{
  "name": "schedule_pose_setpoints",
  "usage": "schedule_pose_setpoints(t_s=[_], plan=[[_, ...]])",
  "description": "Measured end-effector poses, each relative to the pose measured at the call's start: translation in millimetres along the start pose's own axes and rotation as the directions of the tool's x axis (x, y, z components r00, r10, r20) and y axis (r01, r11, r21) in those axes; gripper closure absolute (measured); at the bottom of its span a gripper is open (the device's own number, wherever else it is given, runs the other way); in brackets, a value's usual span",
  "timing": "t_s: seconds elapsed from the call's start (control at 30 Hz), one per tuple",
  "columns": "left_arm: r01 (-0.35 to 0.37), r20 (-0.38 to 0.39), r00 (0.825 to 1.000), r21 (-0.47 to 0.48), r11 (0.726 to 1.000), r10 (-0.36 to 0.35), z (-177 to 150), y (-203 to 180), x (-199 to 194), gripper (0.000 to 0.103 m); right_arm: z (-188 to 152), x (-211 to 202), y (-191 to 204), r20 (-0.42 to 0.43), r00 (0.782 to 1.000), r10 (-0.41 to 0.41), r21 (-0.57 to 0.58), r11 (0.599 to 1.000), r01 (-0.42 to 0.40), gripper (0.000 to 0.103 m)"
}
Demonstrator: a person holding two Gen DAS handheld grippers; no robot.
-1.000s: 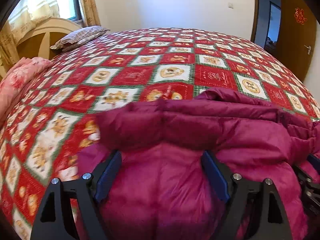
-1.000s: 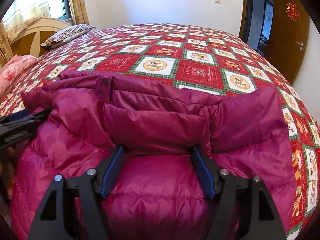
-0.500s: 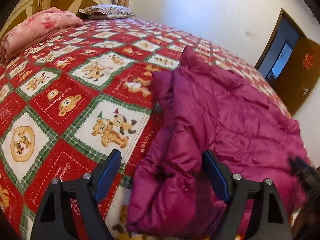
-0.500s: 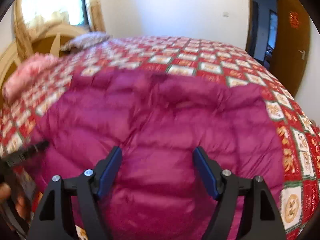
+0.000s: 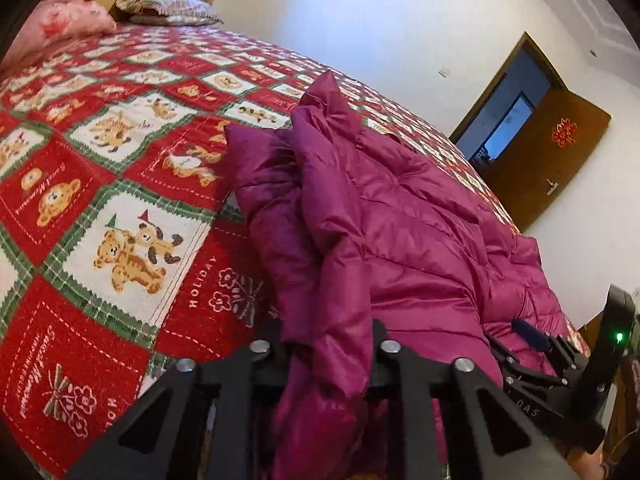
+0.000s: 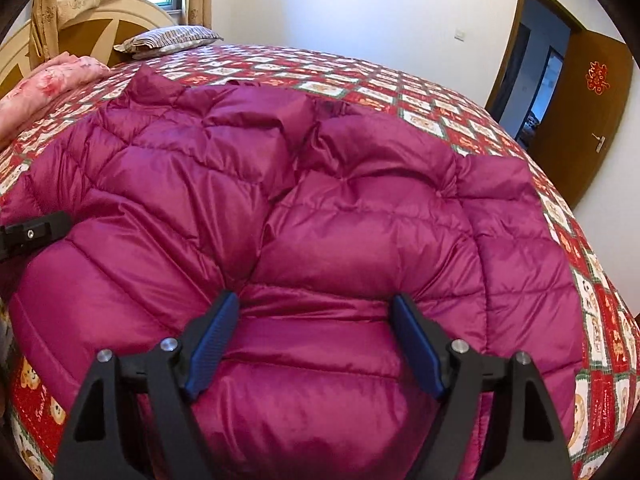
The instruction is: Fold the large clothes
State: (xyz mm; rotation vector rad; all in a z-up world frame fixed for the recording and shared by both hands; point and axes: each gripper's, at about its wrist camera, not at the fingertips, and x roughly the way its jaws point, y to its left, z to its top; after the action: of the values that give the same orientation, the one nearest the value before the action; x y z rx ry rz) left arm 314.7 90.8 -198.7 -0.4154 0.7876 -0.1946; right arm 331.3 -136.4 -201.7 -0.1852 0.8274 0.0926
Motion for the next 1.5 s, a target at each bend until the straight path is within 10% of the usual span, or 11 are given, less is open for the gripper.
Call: schedule_pose_setpoints(t_s=[0.47,1.37,1.5], plan=[[-0.165,0.064,0.986,0.169,0.972,0.156,-10,-29,-16,0.089,-19,-18,0,0.005,1.0,-0.003,0.062,0.998,0.002,0.018],[-0.191,0.118,0.978,0.151,0.97,0.174,-15,-8,-78,0.093,-24,-25,43,0.012,1.0,-0.01,0.004,1.0,0.01,0.017],[-0.201,0.14,0.973,0.143,0.969,0.181,-5,-10,-90,0.093,-18,-34,33,-0.005,0.994,0.113,0.005,0.994,-0.113,0.018]])
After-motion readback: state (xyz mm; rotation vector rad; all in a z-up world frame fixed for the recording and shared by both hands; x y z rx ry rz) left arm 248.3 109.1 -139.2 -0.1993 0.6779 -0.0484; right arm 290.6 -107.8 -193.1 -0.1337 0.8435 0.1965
